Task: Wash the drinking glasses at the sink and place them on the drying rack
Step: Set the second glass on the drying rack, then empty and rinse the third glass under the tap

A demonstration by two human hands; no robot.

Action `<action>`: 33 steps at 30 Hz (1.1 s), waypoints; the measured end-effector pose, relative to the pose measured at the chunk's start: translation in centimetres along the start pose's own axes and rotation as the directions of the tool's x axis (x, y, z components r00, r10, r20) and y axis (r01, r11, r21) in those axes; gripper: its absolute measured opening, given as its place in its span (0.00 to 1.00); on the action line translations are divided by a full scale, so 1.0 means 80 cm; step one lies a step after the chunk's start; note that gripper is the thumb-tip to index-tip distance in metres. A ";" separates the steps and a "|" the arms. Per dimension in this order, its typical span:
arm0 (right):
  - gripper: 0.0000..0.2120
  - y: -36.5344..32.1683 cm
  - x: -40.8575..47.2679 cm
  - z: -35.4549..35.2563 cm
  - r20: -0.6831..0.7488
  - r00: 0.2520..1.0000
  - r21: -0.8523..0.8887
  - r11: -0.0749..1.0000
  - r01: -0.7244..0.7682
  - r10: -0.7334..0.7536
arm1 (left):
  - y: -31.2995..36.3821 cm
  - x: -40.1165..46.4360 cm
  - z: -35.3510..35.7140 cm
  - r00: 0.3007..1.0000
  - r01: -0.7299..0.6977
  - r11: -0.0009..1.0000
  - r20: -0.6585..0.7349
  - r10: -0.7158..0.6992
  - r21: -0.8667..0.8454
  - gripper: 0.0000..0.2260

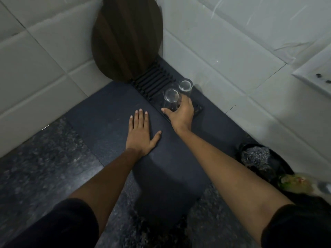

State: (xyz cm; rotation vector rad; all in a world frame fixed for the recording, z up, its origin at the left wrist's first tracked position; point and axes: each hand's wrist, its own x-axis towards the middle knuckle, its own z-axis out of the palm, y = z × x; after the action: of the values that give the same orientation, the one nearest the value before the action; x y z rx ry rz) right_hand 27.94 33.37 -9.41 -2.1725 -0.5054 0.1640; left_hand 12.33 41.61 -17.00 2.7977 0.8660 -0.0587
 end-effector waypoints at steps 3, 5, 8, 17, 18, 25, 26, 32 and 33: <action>0.32 0.001 -0.002 -0.001 -0.001 1.000 0.018 1.000 -0.011 0.011 | 0.001 0.000 -0.001 1.000 -0.001 1.000 -0.001 0.001 -0.006 0.43; 0.33 0.001 -0.008 -0.006 -0.003 1.000 0.048 0.998 -0.029 0.029 | 0.001 -0.001 -0.001 1.000 -0.003 1.000 -0.002 0.003 -0.009 0.43; 0.33 0.004 -0.026 -0.029 -0.007 0.999 0.072 0.996 -0.048 0.049 | 0.005 -0.005 0.001 1.000 0.006 1.000 -0.006 -0.006 -0.019 0.41; 0.20 0.036 -0.165 -0.164 -0.103 0.995 0.071 0.997 0.004 0.003 | 0.119 -0.106 0.009 0.978 -0.193 0.960 0.041 0.205 -0.201 0.28; 0.19 0.040 -0.180 -0.182 -0.127 0.992 0.053 0.998 0.023 -0.016 | 0.133 -0.119 0.011 0.971 -0.222 0.952 0.043 0.236 -0.211 0.28; 0.19 0.106 -0.262 -0.316 -0.352 0.936 -0.082 0.997 -0.001 -0.028 | 0.212 -0.202 0.034 0.918 -0.377 0.900 0.039 0.394 -0.220 0.30; 0.21 0.118 -0.274 -0.331 -0.365 0.931 -0.074 0.996 -0.051 0.020 | 0.222 -0.214 0.038 0.911 -0.391 0.893 0.042 0.410 -0.223 0.30; 0.40 0.180 -0.331 -0.369 -0.223 0.928 -0.078 0.943 -0.322 0.298 | 0.272 -0.269 0.065 0.890 -0.424 0.897 0.127 0.438 -0.123 0.36; 0.43 0.188 -0.334 -0.369 -0.187 0.924 -0.077 0.932 -0.354 0.335 | 0.276 -0.273 0.070 0.891 -0.421 0.902 0.143 0.430 -0.091 0.38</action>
State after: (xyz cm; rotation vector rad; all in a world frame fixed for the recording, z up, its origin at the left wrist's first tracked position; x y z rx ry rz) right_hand 16.72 -7.44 -5.00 -2.3442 -0.0296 0.1414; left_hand 6.84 10.56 -16.08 2.8105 0.1997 -0.1823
